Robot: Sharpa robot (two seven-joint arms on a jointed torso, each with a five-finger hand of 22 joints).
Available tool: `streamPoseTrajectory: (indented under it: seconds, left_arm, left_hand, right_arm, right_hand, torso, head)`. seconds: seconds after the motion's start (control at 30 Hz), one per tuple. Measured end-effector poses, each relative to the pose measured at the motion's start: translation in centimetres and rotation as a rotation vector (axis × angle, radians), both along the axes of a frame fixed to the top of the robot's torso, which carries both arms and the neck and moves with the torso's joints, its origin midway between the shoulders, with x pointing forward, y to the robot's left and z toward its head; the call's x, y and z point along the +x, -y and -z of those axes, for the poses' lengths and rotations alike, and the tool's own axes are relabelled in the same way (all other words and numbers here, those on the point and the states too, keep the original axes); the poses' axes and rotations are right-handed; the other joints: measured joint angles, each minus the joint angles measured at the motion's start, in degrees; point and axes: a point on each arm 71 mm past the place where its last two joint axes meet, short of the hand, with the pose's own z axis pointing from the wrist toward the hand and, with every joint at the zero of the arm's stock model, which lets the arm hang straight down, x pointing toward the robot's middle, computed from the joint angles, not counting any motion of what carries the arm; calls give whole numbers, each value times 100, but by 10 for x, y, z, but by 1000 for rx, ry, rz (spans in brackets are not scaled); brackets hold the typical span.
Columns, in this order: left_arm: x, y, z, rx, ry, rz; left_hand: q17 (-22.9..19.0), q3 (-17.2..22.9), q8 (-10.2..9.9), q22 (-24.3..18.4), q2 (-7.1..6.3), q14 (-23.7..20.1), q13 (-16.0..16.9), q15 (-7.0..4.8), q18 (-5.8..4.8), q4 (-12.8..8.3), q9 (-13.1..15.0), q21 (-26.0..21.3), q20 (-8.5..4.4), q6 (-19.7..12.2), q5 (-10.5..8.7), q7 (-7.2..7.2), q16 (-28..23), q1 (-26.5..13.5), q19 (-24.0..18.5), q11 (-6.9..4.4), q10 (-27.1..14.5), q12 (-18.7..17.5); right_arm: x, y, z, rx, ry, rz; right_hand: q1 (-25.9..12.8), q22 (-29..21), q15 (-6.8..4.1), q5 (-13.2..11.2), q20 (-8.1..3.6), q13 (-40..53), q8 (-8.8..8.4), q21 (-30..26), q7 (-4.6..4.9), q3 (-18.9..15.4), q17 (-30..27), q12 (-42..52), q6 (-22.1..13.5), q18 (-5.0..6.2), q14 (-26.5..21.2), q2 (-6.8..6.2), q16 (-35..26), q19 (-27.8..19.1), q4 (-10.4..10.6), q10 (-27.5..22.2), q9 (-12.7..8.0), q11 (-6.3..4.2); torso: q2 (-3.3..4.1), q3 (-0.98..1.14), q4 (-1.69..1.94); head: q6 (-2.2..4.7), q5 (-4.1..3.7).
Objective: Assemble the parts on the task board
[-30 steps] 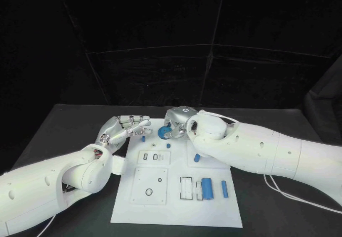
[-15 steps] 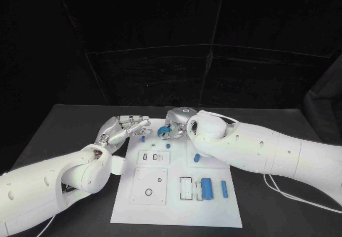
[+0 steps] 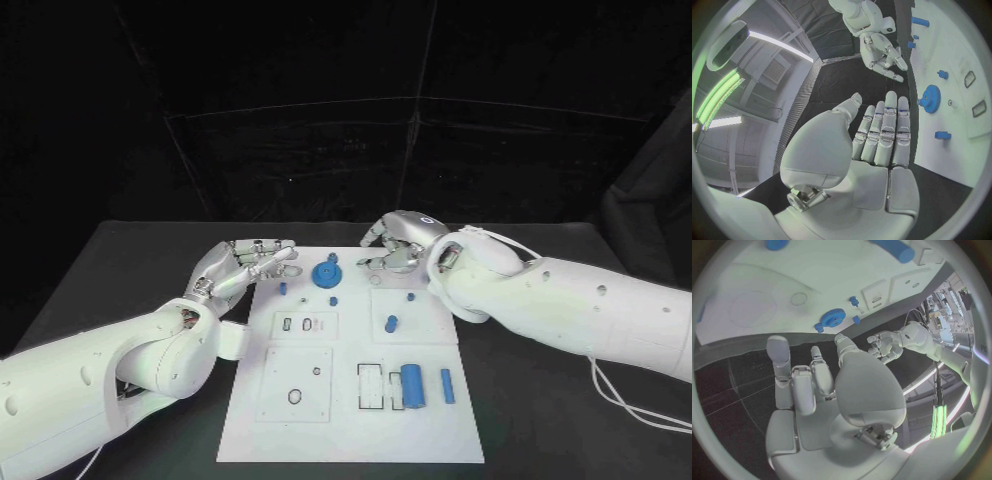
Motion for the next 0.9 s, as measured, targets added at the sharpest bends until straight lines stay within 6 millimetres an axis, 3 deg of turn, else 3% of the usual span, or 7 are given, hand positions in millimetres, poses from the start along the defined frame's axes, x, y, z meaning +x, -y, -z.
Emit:
streamPoseTrajectory:
  seconds: [0.2, 0.37, 0.5, 0.6, 0.9]
  left_arm:
    - [1, -1, 1, 1, 0, -1]
    - [2, 3, 1, -3, 0, 6]
    - [3, 5, 2, -5, 0, 10]
    - [4, 7, 2, -6, 0, 13]
    - [5, 6, 3, -5, -1, 11]
  left_hand:
    - [5, 0, 0, 0, 0, 0, 0, 0, 0, 0, 0, 0, 0, 0, 0, 0, 0, 0, 0, 0, 0, 0]
    - [5, 0, 0, 0, 0, 0, 0, 0, 0, 0, 0, 0, 0, 0, 0, 0, 0, 0, 0, 0, 0, 0]
    - [4, 0, 0, -2, 0, 0, 0, 0, 0, 0, 0, 0, 0, 0, 0, 0, -12, 0, 0, 0, 0, 0]
    - [4, 0, 0, -6, 0, 0, 0, 0, -1, 0, 0, 0, 0, 0, 0, 0, -23, 0, 0, 0, 0, 0]
    - [10, 16, 0, -5, 0, 0, 0, 0, -1, -16, 0, 0, 0, 0, 0, 0, -23, 0, 0, 0, 0, 0]
  right_arm:
    - [-2, 66, 0, 94, -71, 28]
    - [-3, 97, 0, 152, -100, 31]
    - [-1, 111, 1, 172, -109, 37]
    - [2, 119, 3, 177, -114, 44]
    - [2, 121, 20, 181, -148, 37]
  right_hand:
    - [489, -83, 0, -481, 4, -21, 0, -76, 23, -73, 0, -29, -23, -1, 0, -166, -58, -77, -448, -41, -4, 0]
    - [569, -16, 0, -505, 4, 3, 0, -76, 34, -124, 0, -29, -91, -1, 0, -187, -19, -77, -562, -41, -10, 0]
    - [600, -16, 0, -477, 4, -12, 0, -76, 29, -124, -1, -29, -137, 0, 0, -156, -19, -77, -592, -41, -10, 0]
    - [600, -18, 0, -454, 4, -18, 0, -76, 29, -140, -1, -29, -137, -1, 0, -156, -19, -77, -608, -42, -10, 2]
    - [600, -28, 0, -397, 4, -18, 0, -76, 49, -156, -1, -29, -157, 0, 0, -156, -19, -77, -624, -61, -10, 21]
  torso:
    - [-35, 28, -76]
    - [-49, 58, -133]
    - [-53, 85, -163]
    - [-53, 96, -166]
    - [-49, 99, -160]
  head:
    - [32, -31]
    - [44, -39]
    - [42, -58]
    - [27, -69]
    - [-7, -68]
